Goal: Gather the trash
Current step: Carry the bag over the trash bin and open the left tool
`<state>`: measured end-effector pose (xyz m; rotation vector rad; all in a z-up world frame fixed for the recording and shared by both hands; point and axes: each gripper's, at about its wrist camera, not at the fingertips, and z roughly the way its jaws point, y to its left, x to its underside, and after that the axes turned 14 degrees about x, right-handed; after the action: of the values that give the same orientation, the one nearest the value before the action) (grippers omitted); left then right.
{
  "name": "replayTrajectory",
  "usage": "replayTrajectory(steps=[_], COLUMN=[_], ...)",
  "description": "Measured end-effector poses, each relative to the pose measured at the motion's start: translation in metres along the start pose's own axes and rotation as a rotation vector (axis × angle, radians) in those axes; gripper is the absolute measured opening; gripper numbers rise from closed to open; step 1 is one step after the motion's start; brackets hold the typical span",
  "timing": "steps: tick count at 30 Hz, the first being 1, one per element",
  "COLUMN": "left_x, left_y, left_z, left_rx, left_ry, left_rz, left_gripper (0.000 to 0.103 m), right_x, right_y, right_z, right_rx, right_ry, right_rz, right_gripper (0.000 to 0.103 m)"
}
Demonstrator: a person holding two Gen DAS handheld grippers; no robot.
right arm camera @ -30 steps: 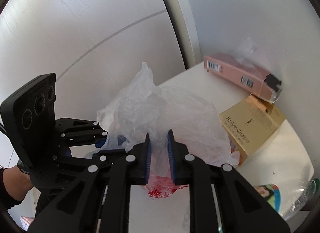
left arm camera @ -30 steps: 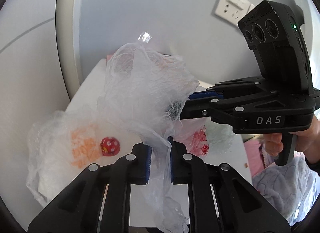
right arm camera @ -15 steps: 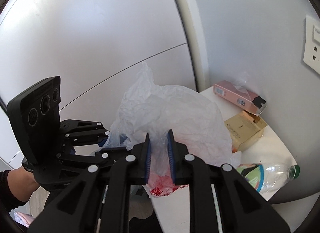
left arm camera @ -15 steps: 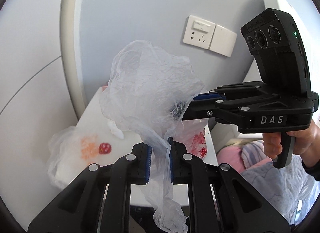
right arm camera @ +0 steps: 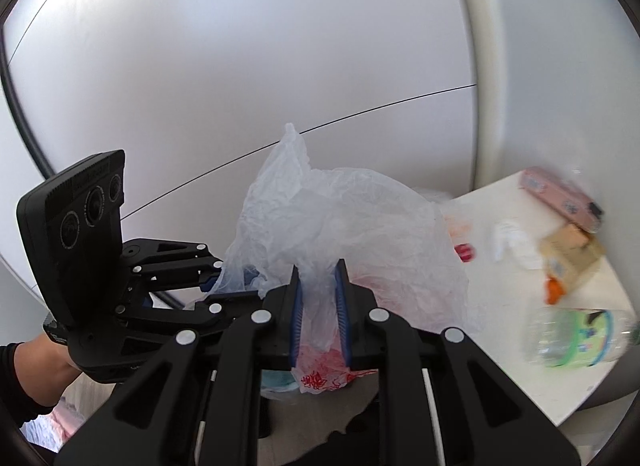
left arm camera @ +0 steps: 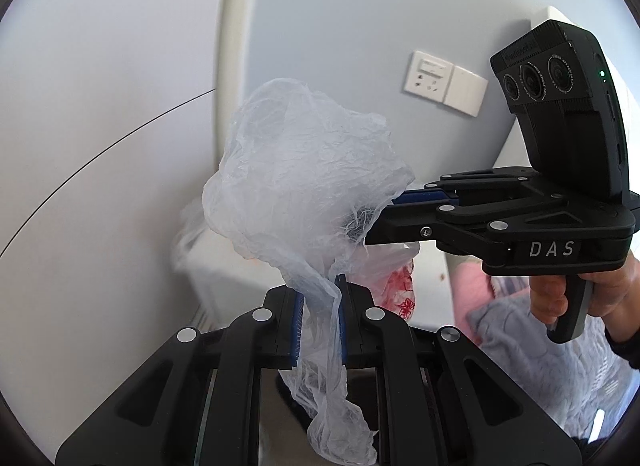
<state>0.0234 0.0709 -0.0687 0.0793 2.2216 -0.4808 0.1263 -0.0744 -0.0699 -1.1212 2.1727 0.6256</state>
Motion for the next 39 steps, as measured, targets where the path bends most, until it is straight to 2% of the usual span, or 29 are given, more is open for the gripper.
replayTrajectory(steps=[5,14,17,25,32,39], left_x=[0.047,0.136,0.166,0.217,0.247,0.274], left_y=[0.024,0.083,0.106,0.163,0.197,0.219], left_z=[-0.026,-0.038,-0.03,-0.002,0.032,0.059], left_rx=[-0.062,-0.137,-0.153,-0.149,-0.134,-0.119], left_ry=[0.023,0.095,0.126,0.202,0.268,0.331], left_rz=[-0.082,-0.264,-0.334,-0.446,-0.489,-0.529], left_gripper=[0.012,0.012,0.012,0.012,0.012,0.012], right_x=[0.014,0.053,0.067,0.093,0.112,0.14], right_y=[0.046,0.101,0.114,0.123,0.119,0.14], right_z=[0.034,0.141,0.176,0.258,0.305,0.336], right_rx=[-0.059,-0.161,-0.171,-0.174,-0.159,-0.149], right_ry=[0.051,0.214,0.271,0.403,0.473,0.539], right_rz=[-0.031,-0.072,-0.092,-0.082,-0.076,-0.086], right_gripper=[0.016,0.016,0.016,0.016,0.016,0.016])
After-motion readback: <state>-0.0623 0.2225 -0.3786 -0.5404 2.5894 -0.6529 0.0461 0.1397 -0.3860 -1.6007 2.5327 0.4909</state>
